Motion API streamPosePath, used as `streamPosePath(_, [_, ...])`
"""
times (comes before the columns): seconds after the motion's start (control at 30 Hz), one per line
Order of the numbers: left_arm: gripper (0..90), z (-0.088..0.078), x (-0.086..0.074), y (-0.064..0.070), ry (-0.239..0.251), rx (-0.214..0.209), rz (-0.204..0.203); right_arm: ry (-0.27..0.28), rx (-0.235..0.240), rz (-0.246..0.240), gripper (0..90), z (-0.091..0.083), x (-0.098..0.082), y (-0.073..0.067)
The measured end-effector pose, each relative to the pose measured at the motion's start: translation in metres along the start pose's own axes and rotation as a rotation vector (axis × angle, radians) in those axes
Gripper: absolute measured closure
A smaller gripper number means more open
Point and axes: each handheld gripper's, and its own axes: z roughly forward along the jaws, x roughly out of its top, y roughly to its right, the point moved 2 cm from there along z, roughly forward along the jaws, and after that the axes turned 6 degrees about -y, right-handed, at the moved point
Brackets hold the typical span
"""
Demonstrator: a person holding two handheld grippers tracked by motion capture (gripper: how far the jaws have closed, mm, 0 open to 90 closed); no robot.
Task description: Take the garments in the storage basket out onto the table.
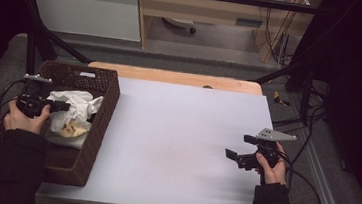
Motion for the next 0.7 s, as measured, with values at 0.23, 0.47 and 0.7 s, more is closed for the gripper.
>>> streamPosePath(0.23, [77.9,-0.011,0.003,0.000,0.008,-0.011,0.010,0.000,0.003,0.001,0.6,0.000,0.000,0.000])
streamPosePath(0.47, [78.3,-0.019,0.005,0.001,0.009,-0.015,0.020,-0.002,0.001,0.000,0.6,0.000,0.000,0.000])
streamPosePath(0.7, [79.0,-0.030,0.009,0.002,0.015,-0.016,0.028,-0.002,0.002,0.000,0.6,0.000,0.000,0.000])
